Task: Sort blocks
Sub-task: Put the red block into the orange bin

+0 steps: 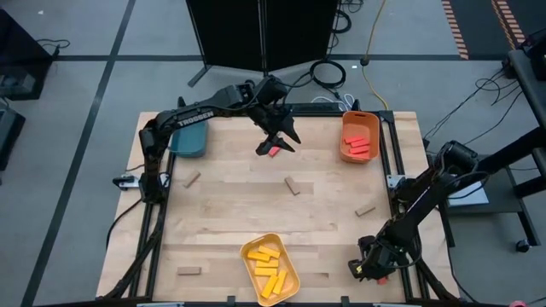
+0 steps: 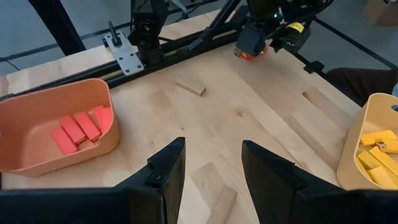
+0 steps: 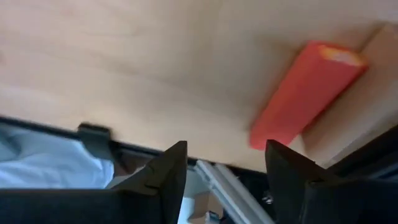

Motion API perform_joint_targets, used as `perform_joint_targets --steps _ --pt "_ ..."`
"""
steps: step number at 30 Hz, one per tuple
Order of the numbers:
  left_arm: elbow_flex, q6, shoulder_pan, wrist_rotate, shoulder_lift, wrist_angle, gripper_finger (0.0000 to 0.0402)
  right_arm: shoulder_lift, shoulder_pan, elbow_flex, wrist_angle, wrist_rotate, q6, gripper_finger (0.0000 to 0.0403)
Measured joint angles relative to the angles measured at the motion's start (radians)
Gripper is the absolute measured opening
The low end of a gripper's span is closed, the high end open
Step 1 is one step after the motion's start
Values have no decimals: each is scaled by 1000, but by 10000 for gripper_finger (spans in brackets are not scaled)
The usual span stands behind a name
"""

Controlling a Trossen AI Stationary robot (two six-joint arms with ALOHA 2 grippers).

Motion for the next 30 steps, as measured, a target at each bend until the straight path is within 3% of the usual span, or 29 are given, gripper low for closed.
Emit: perform_joint_targets --steps 8,30 --pt "0 -3 -10 3 0 9 153 0 25 0 -90 -45 6 162" --pt "1 -28 -10 3 0 8 153 65 34 2 -77 -42 -3 162"
